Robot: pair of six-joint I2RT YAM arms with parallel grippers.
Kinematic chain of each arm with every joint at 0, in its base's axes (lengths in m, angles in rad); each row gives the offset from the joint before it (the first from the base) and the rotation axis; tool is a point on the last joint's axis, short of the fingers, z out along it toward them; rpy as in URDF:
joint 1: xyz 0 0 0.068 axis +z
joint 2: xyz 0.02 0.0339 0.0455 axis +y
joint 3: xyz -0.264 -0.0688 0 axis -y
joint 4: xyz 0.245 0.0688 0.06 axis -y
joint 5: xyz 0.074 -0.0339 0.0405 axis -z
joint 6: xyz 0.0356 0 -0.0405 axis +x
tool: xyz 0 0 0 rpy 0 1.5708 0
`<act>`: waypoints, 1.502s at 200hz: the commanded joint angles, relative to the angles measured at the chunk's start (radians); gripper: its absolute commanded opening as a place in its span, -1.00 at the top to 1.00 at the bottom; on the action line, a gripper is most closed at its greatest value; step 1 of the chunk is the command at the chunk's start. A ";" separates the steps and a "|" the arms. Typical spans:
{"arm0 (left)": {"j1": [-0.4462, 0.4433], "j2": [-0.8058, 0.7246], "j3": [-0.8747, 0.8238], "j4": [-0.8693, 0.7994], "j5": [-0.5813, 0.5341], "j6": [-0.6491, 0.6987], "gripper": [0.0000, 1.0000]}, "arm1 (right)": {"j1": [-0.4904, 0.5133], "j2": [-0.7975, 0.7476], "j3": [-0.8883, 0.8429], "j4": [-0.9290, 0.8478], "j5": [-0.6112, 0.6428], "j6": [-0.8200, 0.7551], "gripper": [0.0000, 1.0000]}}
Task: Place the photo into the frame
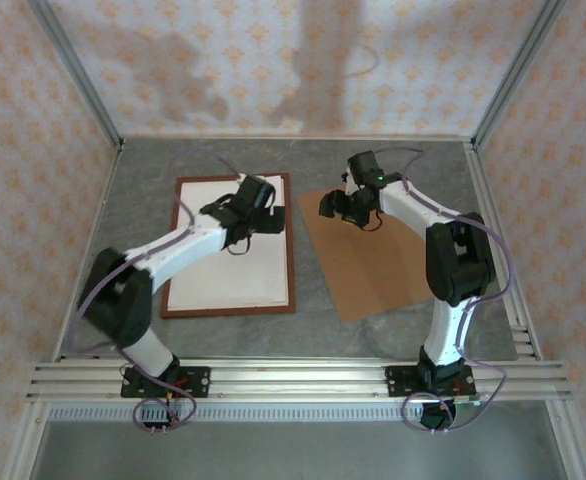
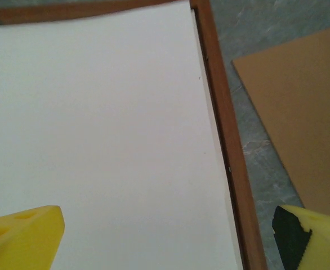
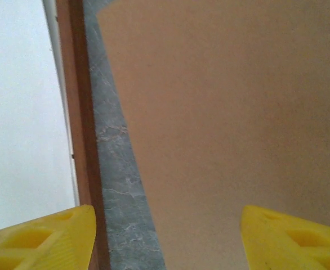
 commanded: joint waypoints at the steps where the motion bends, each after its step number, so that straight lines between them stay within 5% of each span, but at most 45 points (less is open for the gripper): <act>1: 0.028 0.125 0.125 0.032 0.044 -0.010 -0.94 | 0.001 -0.054 -0.039 0.067 0.049 0.008 -0.37; 120: 0.069 0.603 0.608 -0.055 0.178 0.037 -0.99 | -0.008 -0.060 -0.086 0.038 0.082 -0.046 -0.37; 300: 0.059 0.512 0.419 0.062 0.303 -0.038 -0.89 | -0.030 -0.104 -0.118 0.019 0.119 -0.061 -0.38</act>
